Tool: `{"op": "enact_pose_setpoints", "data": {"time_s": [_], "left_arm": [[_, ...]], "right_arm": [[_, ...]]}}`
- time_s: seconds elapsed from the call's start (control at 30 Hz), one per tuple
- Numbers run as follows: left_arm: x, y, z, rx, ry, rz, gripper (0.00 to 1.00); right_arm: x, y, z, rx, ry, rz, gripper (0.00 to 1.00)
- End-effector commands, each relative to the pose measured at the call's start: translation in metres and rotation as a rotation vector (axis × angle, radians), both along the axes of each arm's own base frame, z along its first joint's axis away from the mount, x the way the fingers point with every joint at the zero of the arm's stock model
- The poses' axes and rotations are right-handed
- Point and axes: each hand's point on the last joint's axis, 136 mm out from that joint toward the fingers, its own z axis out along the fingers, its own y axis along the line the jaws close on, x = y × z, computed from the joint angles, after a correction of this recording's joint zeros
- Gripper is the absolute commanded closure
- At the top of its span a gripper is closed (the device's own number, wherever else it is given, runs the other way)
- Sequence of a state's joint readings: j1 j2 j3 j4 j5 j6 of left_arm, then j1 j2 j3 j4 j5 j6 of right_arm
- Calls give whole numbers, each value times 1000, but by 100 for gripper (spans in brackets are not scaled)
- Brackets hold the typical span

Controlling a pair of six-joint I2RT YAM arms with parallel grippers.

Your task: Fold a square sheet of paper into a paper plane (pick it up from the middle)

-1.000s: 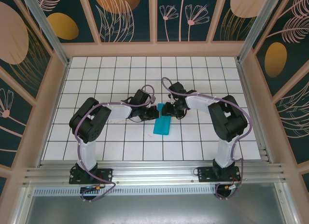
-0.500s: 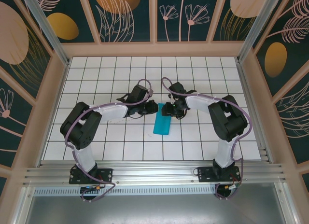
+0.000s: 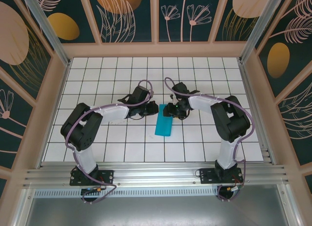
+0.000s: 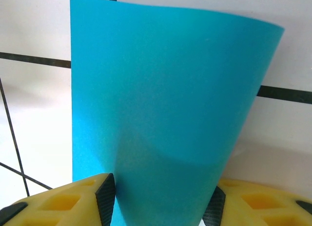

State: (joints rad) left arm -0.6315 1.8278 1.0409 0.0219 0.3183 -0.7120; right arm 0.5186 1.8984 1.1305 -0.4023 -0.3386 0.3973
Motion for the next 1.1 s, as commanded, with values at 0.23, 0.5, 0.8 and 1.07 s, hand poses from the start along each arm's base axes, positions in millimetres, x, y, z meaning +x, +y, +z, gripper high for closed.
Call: {"op": "enact_pose_setpoints", "data": {"time_s": [0.23, 0.5, 0.8, 1.07], "left_arm": [[-14, -14, -11, -32, 65, -88, 87], [-15, -15, -18, -20, 85, -102, 88], [-17, -17, -30, -19, 120, -110, 88], [-20, -18, -42, -16, 146, -119, 88]], "right_arm": [[-17, -24, -73, -142, 74, 37, 46], [-17, -26, -78, -164, 83, 43, 47], [-18, -27, -81, -170, 88, 43, 47], [-19, -29, -85, -176, 98, 38, 47]]}}
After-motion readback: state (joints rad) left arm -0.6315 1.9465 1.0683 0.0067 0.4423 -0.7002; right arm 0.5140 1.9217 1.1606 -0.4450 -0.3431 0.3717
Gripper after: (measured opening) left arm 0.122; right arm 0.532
